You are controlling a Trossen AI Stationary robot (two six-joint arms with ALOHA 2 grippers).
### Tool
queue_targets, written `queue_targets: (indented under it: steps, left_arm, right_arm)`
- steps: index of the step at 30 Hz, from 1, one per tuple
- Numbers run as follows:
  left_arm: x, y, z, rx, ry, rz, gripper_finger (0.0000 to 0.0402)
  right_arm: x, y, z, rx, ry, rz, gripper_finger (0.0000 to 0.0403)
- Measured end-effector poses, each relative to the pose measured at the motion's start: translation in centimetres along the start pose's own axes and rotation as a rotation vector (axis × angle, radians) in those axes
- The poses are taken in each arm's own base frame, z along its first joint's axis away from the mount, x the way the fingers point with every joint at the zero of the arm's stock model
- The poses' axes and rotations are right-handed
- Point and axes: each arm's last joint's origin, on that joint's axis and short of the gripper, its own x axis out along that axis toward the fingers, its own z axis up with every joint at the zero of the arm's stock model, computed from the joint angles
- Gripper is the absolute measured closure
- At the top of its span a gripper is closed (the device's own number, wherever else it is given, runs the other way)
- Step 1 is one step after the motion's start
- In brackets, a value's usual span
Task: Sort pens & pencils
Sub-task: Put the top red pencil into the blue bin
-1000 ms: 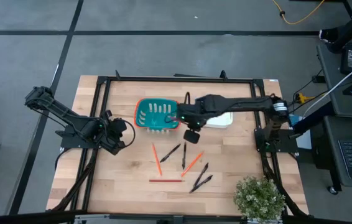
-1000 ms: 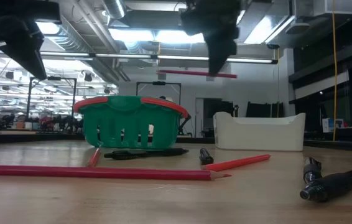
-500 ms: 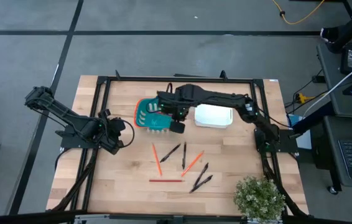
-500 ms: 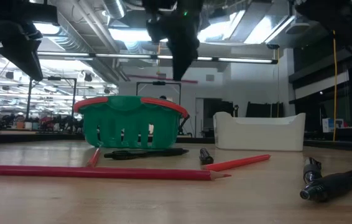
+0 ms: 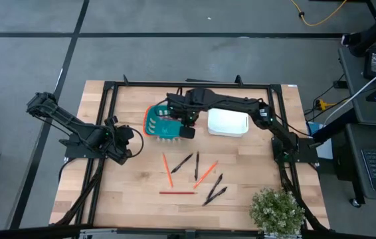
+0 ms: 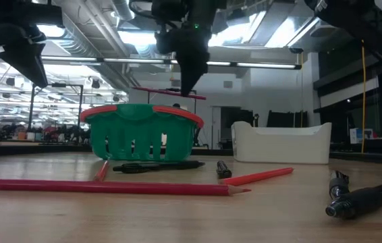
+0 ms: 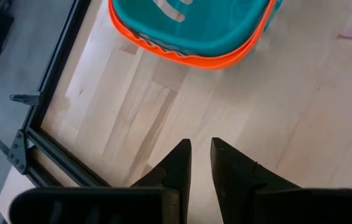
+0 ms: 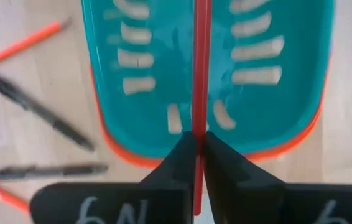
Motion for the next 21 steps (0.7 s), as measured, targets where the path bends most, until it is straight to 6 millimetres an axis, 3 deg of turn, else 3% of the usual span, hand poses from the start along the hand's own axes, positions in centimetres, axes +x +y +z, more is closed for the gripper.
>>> queue_targets:
  steps: [15,21]
  left_arm:
    - [0.0,0.0,0.0,0.000,-0.003,0.002,0.0345]
    - [0.0,0.0,0.0,0.000,-0.003,0.002,0.0345]
  right_arm:
    - [-0.1,-0.9,1.6,-0.054,-0.173,-0.023,0.0381]
    - [1.6,-1.3,1.9,-0.065,-0.150,-0.016,0.0381]
